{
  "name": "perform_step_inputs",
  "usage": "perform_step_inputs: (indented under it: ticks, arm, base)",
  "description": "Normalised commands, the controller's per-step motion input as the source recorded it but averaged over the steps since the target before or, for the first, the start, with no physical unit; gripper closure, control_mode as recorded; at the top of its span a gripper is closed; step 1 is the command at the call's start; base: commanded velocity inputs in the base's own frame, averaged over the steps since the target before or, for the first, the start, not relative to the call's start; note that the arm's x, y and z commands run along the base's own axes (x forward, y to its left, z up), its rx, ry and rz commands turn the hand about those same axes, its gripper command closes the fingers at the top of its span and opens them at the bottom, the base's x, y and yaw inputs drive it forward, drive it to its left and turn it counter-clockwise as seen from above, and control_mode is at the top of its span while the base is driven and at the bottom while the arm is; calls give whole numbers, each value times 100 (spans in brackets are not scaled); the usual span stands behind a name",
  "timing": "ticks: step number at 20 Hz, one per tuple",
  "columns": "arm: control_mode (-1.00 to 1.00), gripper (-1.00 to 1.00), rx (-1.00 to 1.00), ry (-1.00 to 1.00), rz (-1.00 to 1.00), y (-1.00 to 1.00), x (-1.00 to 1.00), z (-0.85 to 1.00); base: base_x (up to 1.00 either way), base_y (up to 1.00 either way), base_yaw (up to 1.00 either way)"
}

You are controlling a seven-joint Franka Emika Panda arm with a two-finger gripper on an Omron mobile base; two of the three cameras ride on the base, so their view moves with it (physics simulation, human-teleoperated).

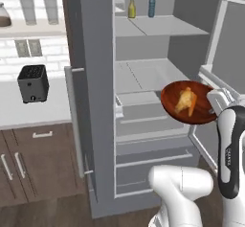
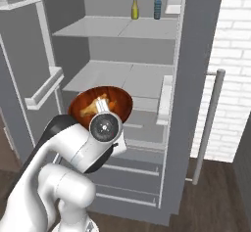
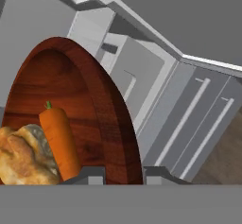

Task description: Pick the chicken drumstick and carrot from their plates and place them in the bowl. Then put the bowl in the fridge.

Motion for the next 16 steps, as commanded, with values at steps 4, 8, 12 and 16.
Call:
perform_step_inputs:
  ticks: [4, 8, 12, 16]
  arm:
    - [100, 100, 0, 0, 0, 0, 0, 0]
    - [100, 100, 0, 0, 0, 0, 0, 0]
    - [100, 100, 0, 0, 0, 0, 0, 0]
    - [100, 100, 0, 0, 0, 0, 0, 0]
  base:
    - [76, 30, -24]
    - [56, 0, -11]
    - [59, 0, -9]
    - [36, 24, -11]
